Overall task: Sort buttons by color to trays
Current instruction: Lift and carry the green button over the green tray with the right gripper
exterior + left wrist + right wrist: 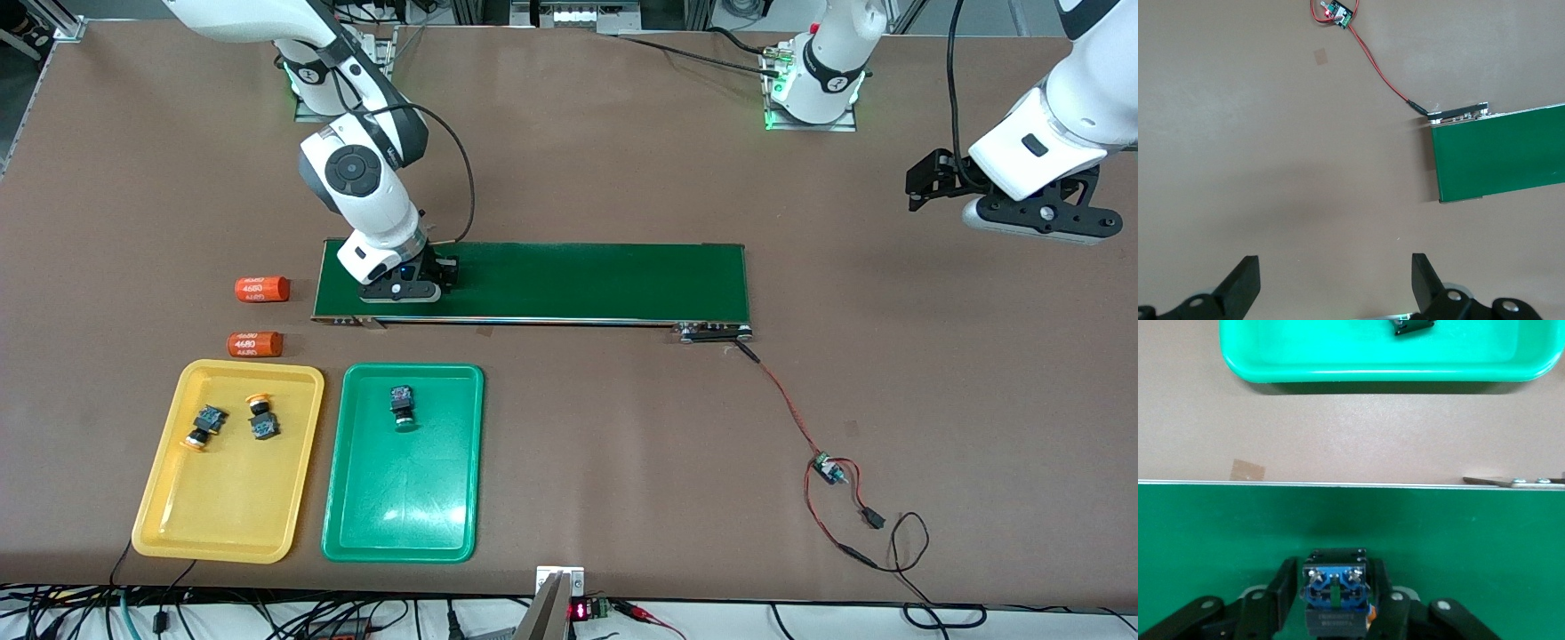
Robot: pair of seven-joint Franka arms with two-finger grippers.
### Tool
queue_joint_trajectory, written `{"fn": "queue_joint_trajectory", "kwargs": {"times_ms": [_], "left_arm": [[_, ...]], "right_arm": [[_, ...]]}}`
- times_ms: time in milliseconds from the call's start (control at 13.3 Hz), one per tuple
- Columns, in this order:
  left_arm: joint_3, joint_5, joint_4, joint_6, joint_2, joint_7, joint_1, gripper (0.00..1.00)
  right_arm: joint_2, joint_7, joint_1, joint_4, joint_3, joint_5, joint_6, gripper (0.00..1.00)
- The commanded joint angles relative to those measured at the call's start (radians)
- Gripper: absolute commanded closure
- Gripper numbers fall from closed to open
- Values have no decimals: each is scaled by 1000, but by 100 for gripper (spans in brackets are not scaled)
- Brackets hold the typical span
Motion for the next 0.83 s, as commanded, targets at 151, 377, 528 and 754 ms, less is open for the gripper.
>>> {"fn": "queue_joint_trajectory", "kwargs": {"times_ms": [151,377,528,754], "left_arm": [[1,-13,29,-24,11,-3,2,0],[1,-13,29,-24,11,-3,2,0],[1,-13,29,-24,11,-3,2,0],[1,-13,29,-24,11,0,3,0]], "right_arm": [[-12,-12,-10,30,-24,-20,-2,95],[-29,-20,-16,102,-22,-15,-122,97],[-46,-60,-16,209,-22,-5,-274,97],[-32,-156,-18,407,-22,0,-431,97]]}}
